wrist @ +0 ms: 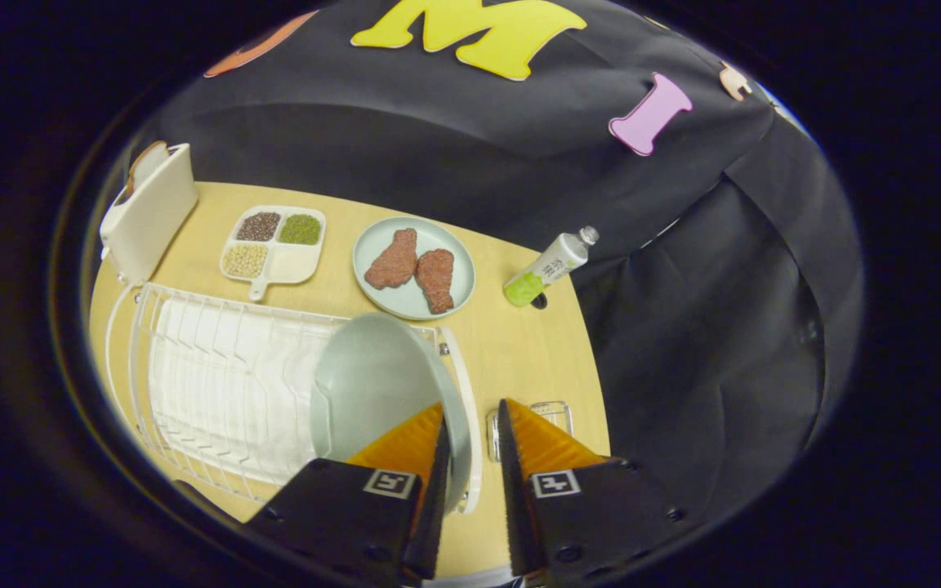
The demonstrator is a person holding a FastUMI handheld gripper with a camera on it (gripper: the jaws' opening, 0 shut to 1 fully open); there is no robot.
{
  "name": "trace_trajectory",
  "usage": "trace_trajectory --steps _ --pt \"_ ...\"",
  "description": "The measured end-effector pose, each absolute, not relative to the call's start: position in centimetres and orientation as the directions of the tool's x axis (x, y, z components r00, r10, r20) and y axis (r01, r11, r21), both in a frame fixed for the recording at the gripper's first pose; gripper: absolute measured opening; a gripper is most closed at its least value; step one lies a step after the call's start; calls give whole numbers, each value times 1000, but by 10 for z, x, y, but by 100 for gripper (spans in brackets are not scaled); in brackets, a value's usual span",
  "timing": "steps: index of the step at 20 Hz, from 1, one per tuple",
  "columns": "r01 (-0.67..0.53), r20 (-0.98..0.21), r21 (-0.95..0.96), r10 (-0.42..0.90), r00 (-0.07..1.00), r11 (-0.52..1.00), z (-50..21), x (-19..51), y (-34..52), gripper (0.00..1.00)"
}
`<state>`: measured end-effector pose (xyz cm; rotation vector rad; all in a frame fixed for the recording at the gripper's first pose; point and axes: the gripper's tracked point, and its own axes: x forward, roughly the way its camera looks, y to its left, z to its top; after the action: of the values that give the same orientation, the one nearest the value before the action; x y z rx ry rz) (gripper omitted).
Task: Take the plate from the dish rack, then take the spoon from the basket and place it into the plate.
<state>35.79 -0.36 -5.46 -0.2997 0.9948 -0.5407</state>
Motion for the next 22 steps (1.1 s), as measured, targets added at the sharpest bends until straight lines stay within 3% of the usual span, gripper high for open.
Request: trace_trajectory --steps 2,3,12,22 --pt "305 -696 -491 -578 426 816 -51 357 -1 15" --pt "302 -684 -504 -587 433 809 -47 358 1 12" --pt "363 -533 -577 -674 512 732 5 336 10 9" --pt "272 -613 -375 -458 644 886 -2 247 6 9"
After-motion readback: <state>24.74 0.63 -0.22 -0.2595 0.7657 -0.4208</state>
